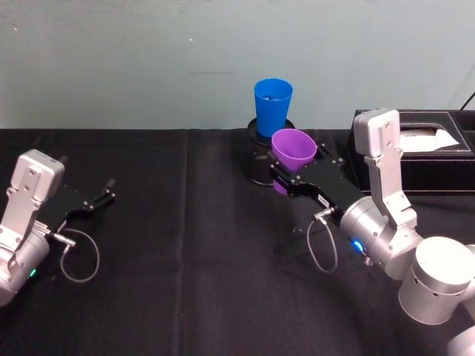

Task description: Pick up one cup with a gripper and tap it against the other cup.

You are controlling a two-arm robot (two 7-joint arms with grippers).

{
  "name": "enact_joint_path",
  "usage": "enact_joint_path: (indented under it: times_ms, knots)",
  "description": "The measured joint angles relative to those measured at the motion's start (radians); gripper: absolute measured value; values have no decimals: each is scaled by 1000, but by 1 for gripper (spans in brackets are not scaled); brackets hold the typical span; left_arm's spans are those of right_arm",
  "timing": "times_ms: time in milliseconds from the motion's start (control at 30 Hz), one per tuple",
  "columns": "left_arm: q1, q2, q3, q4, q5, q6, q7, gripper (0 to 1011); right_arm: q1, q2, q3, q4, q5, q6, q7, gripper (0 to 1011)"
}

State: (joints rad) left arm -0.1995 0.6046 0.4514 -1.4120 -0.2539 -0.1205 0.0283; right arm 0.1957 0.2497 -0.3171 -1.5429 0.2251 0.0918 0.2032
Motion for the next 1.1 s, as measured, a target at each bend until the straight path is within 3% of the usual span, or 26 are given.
enact_joint_path:
  times_ms: [833,1100]
  knots:
    - [0,0,0,0,0,0,0,1000,0,-1,1,0,0,0,0,722]
    - [0,0,0,0,0,0,0,1000,34,-29,15,44,-8,7,10,723]
